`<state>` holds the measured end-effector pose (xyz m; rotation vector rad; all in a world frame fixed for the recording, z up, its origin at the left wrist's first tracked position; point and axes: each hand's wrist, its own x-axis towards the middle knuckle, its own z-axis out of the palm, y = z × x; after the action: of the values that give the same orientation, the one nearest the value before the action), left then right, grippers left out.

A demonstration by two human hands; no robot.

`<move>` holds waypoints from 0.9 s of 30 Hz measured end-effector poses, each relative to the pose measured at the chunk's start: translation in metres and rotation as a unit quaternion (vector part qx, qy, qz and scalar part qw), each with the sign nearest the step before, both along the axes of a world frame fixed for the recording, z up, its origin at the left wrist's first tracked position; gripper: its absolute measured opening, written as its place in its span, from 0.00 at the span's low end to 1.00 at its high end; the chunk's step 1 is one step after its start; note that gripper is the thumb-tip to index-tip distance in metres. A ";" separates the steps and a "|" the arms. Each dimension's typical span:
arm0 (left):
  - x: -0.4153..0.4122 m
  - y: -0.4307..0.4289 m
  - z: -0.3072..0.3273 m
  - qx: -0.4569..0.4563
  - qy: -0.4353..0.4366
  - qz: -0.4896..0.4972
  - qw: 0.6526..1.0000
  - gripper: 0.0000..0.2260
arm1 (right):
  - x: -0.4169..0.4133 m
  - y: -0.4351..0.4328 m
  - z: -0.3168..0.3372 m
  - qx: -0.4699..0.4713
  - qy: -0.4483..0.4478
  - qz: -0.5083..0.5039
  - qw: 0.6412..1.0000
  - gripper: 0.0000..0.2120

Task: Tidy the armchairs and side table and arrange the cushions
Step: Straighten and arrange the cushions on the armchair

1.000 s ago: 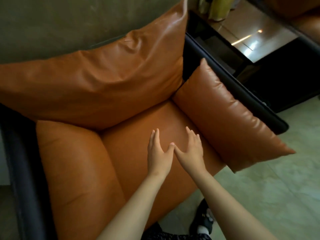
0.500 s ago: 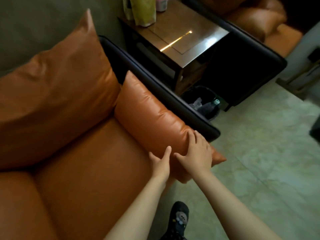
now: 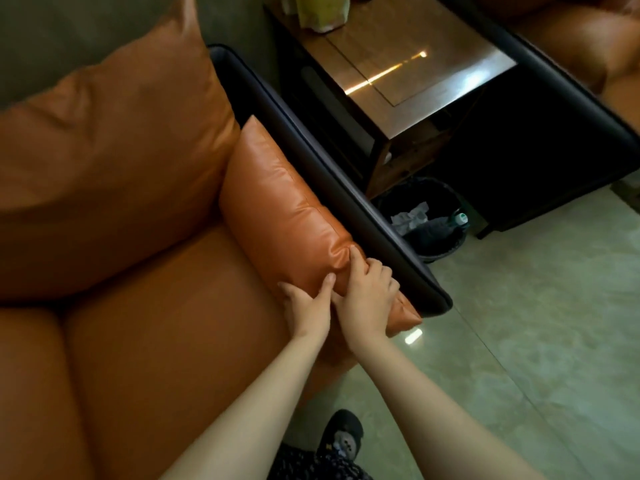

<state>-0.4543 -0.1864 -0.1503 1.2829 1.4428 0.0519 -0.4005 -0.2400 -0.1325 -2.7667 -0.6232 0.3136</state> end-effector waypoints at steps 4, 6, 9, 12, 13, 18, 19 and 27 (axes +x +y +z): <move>0.006 0.024 -0.010 0.023 0.000 -0.010 1.000 0.45 | 0.009 0.023 -0.001 -0.012 -0.005 0.022 1.000 0.28; 0.004 0.022 -0.012 0.022 0.008 -0.020 1.000 0.45 | 0.010 0.020 -0.003 -0.015 -0.011 0.032 0.999 0.29; 0.000 0.017 -0.010 0.018 0.010 -0.018 1.000 0.45 | 0.009 0.014 -0.004 -0.009 -0.011 0.037 0.999 0.33; -0.007 0.014 -0.005 0.012 0.007 -0.024 1.000 0.45 | 0.007 0.007 -0.001 -0.011 -0.004 0.044 0.999 0.39; -0.010 0.013 -0.003 0.009 0.009 -0.031 0.999 0.45 | 0.006 0.004 0.001 -0.013 -0.001 0.047 0.999 0.40; -0.026 0.003 0.011 0.004 0.005 -0.077 0.997 0.43 | -0.007 -0.013 0.007 0.000 0.012 0.058 0.998 0.43; -0.030 0.001 0.014 0.007 0.000 -0.089 0.996 0.43 | -0.011 -0.016 0.008 0.006 0.007 0.063 0.998 0.43; -0.064 -0.007 0.047 0.040 -0.043 -0.187 0.981 0.40 | -0.054 -0.032 0.035 0.001 -0.002 0.078 0.997 0.40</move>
<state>-0.5188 -0.1933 -0.1034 1.5810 1.1169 -0.0859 -0.4544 -0.2721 -0.0971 -2.7233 -0.8412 0.3414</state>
